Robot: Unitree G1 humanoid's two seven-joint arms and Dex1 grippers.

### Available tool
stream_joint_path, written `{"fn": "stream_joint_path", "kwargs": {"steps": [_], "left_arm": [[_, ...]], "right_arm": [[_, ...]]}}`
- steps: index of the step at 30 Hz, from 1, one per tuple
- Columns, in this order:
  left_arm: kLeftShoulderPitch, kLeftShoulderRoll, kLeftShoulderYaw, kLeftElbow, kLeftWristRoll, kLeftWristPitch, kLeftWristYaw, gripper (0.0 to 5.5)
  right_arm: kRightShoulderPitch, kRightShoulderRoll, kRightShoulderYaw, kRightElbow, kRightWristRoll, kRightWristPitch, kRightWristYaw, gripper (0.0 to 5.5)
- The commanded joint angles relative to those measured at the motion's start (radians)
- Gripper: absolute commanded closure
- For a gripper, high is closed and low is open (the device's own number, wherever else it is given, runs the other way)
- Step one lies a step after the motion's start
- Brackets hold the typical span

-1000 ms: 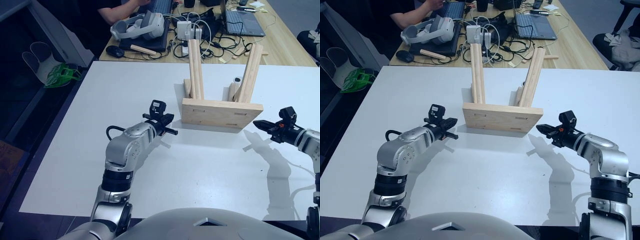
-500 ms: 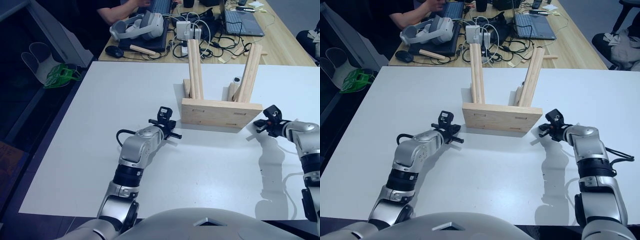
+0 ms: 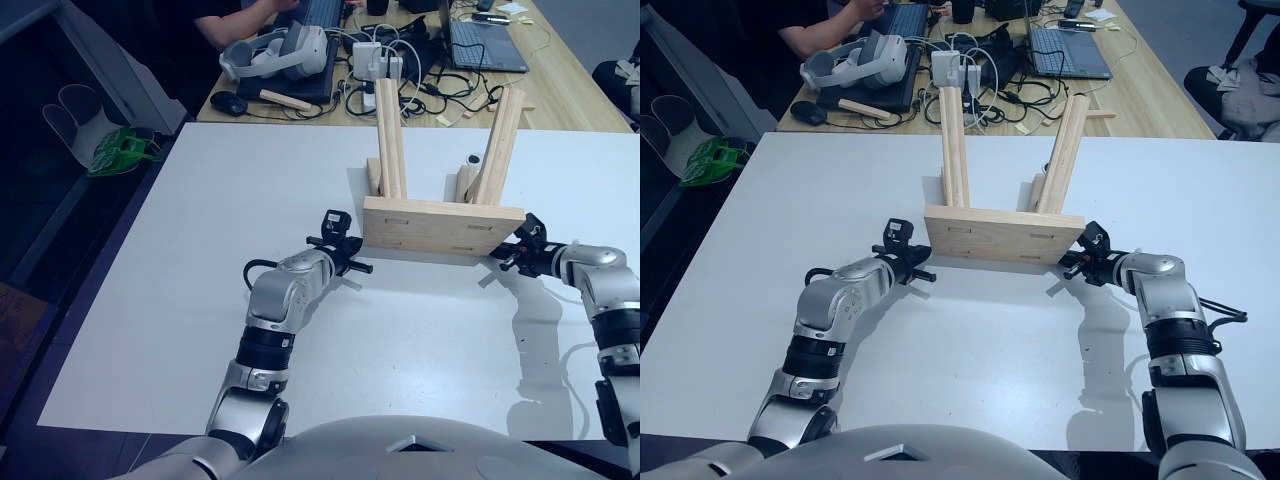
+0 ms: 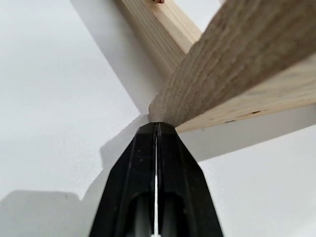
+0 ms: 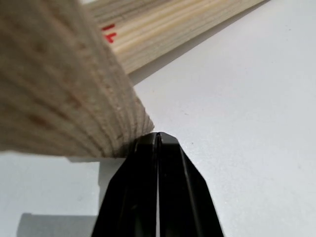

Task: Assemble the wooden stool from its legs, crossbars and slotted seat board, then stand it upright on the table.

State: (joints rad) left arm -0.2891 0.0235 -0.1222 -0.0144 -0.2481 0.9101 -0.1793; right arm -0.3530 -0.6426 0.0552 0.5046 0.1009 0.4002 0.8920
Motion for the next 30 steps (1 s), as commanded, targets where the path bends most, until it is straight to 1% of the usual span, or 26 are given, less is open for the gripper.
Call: {"fn": "stream_joint_path", "kwargs": {"steps": [1,5,12,18,30], "left_arm": [[-0.002,-0.013,-0.001,0.011,-0.003,-0.004,-0.008,5.47],[-0.001,-0.015,0.003,0.010,-0.031,0.008,-0.047,5.47],[0.022,0.008,-0.003,-0.046,-0.098,0.059,-0.153,5.47],[0.049,0.016,0.034,-0.119,-0.177,0.087,-0.221,5.47],[0.043,-0.002,0.094,-0.188,-0.251,0.104,-0.246,5.47]], "right_arm": [[0.028,0.009,0.000,-0.027,0.016,0.018,0.021,5.50],[0.045,0.015,-0.013,-0.075,0.057,0.040,0.052,5.50],[0.067,0.026,-0.077,-0.194,0.162,0.114,0.109,5.50],[0.095,0.027,-0.120,-0.296,0.243,0.200,0.141,5.50],[0.130,0.028,-0.137,-0.395,0.283,0.261,0.139,5.50]]}}
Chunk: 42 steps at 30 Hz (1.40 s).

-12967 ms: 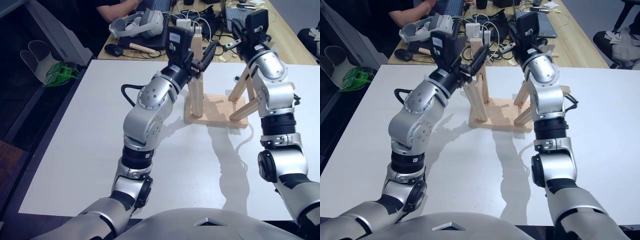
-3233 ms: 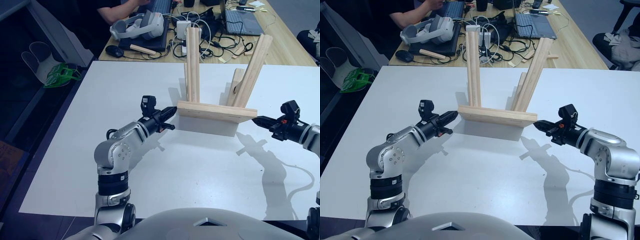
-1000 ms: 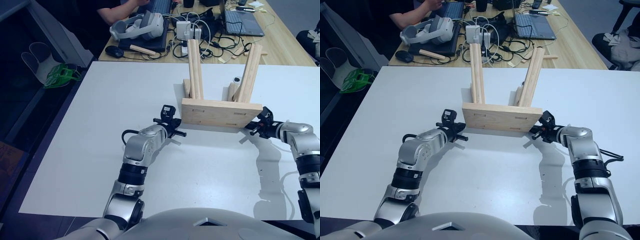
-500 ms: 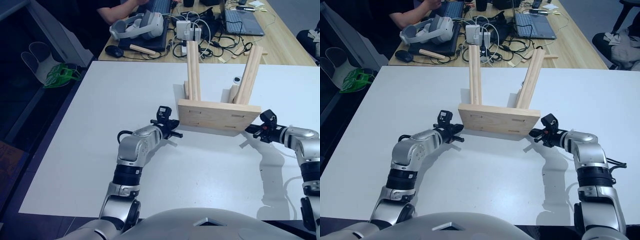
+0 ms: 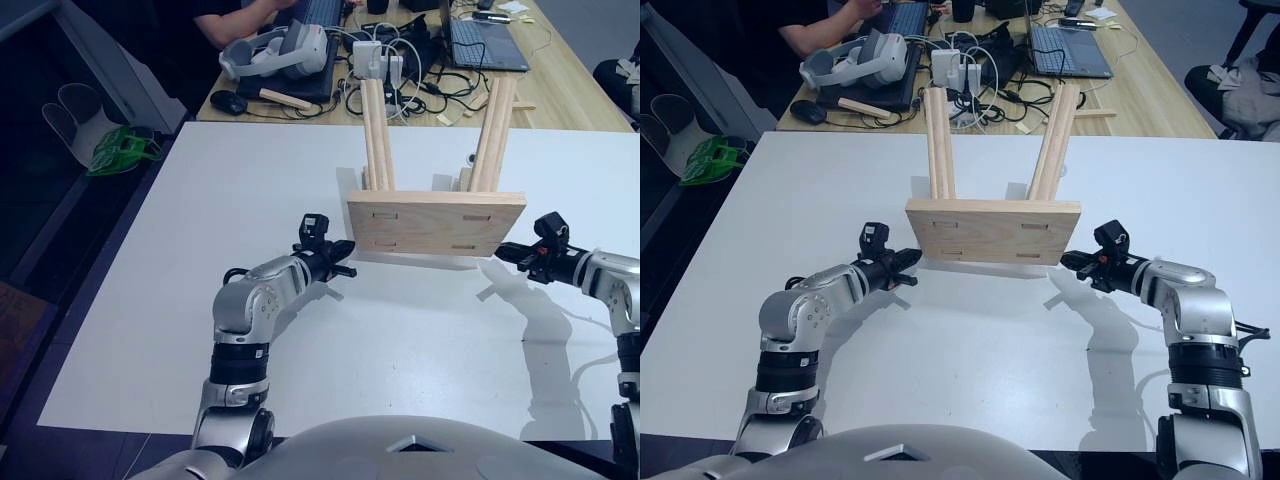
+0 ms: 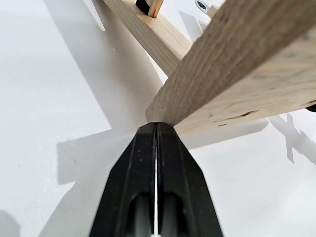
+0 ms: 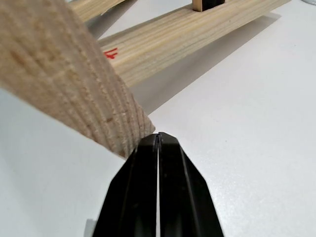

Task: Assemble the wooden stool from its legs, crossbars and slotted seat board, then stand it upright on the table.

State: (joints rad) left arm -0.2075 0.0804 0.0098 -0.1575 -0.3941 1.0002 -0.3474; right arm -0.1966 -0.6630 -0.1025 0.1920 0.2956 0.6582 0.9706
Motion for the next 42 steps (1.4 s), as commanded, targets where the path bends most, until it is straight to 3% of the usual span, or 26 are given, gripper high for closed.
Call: {"fn": "stream_joint_path", "kwargs": {"steps": [1,20,42], "left_arm": [[-0.037,-0.057,-0.035,-0.050,-0.112,0.016,-0.079,5.47],[-0.045,-0.036,0.005,-0.141,-0.245,0.065,-0.124,5.47],[-0.072,-0.025,0.043,-0.182,-0.341,0.075,-0.135,5.47]], "right_arm": [[-0.025,0.048,0.019,-0.092,0.093,0.008,0.061,5.50],[-0.068,0.072,-0.073,-0.271,0.231,0.190,0.053,5.50],[-0.101,0.110,-0.117,-0.323,0.269,0.258,0.035,5.50]]}}
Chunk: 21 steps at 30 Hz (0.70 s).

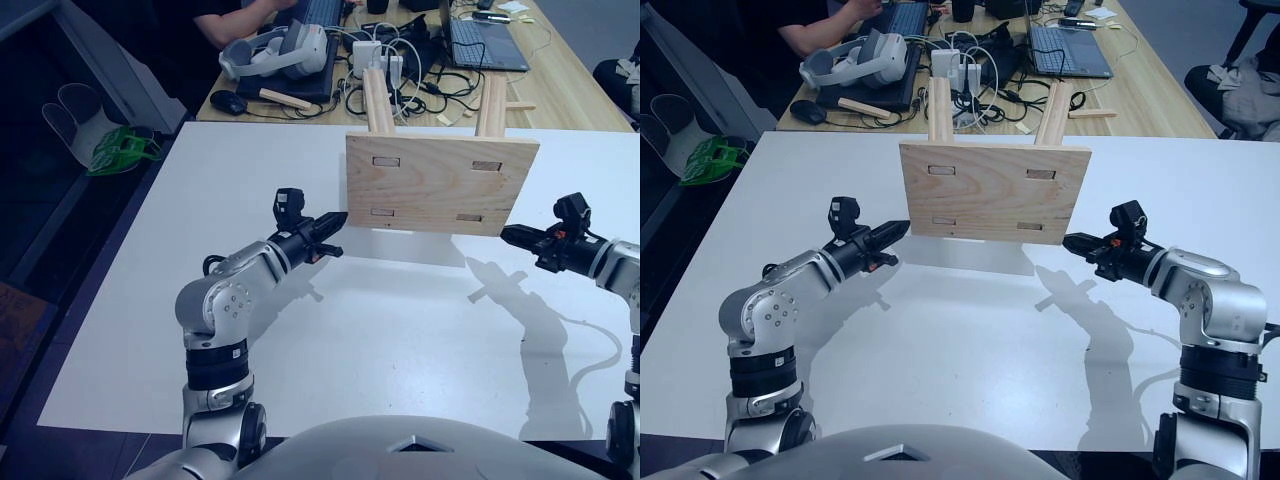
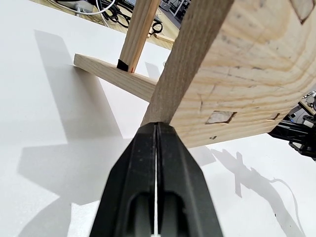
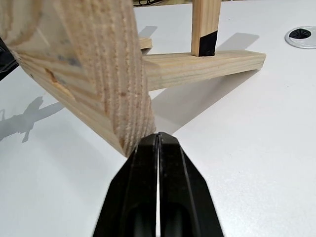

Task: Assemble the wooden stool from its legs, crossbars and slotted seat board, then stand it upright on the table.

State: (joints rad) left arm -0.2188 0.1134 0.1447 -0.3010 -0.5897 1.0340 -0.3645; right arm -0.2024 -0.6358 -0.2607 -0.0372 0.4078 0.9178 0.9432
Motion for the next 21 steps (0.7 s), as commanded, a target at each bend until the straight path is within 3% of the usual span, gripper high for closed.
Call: {"fn": "stream_joint_path", "kwargs": {"steps": [1,21], "left_arm": [[-0.062,-0.058,-0.091,-0.039,-0.149,0.042,-0.117,5.47],[-0.092,-0.071,-0.039,-0.043,-0.257,0.031,-0.094,5.47]], "right_arm": [[-0.098,0.085,0.038,-0.095,0.159,0.001,0.061,5.50],[-0.155,0.137,-0.031,-0.121,0.229,0.080,0.015,5.50]]}}
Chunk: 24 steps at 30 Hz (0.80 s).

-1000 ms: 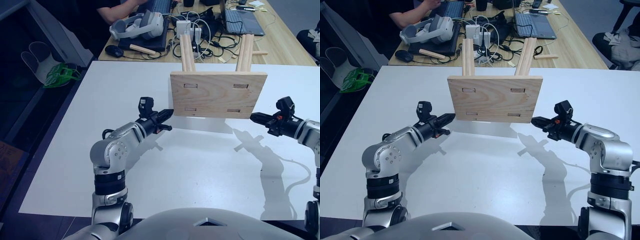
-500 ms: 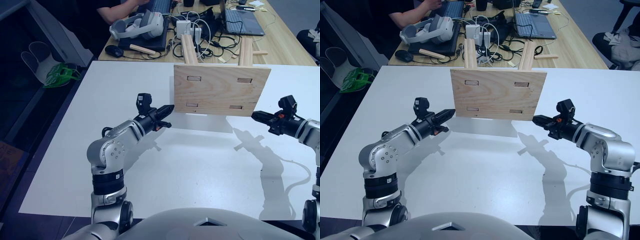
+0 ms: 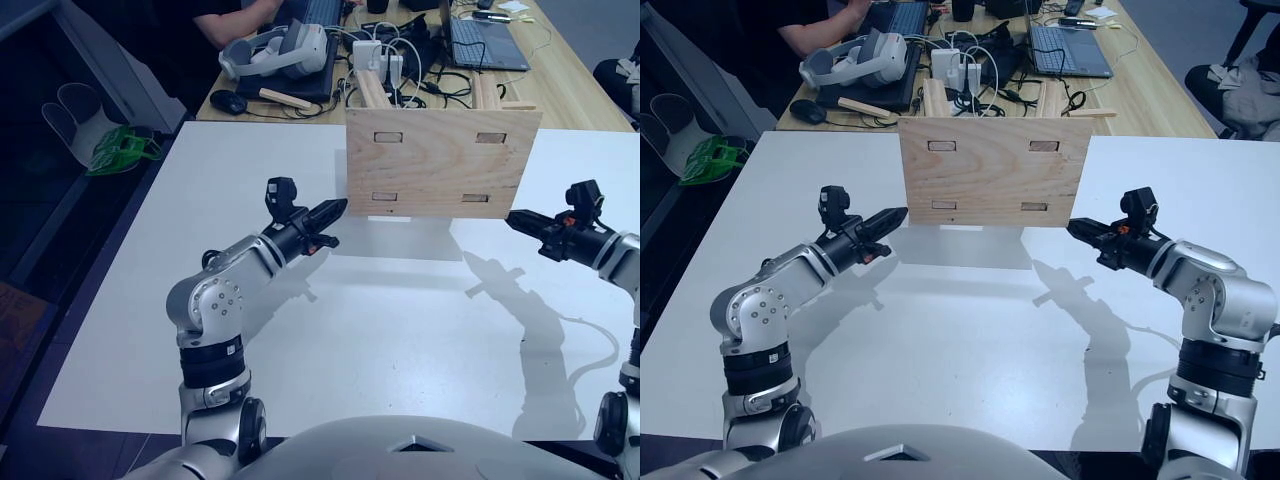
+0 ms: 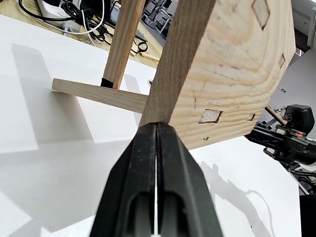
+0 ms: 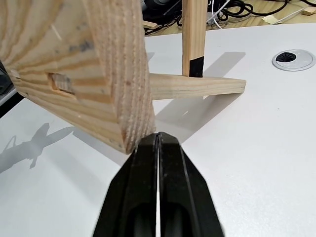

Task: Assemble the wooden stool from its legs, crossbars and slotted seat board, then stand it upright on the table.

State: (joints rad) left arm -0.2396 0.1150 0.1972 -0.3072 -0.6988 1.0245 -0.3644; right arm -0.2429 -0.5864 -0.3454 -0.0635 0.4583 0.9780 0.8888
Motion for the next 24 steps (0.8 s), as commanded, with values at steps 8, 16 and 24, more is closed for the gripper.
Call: {"fn": "stream_joint_path", "kwargs": {"steps": [8,16,24], "left_arm": [[-0.088,-0.069,-0.075,-0.039,-0.212,0.021,-0.077,5.47],[-0.088,-0.051,-0.086,-0.031,-0.254,0.008,-0.053,5.47],[-0.082,-0.027,-0.117,-0.025,-0.222,-0.025,-0.046,5.47]], "right_arm": [[-0.133,0.103,0.037,-0.103,0.216,0.040,0.038,5.50],[-0.138,0.084,0.047,-0.108,0.293,0.036,-0.009,5.50],[-0.126,0.066,0.072,-0.113,0.318,0.019,-0.019,5.50]]}}
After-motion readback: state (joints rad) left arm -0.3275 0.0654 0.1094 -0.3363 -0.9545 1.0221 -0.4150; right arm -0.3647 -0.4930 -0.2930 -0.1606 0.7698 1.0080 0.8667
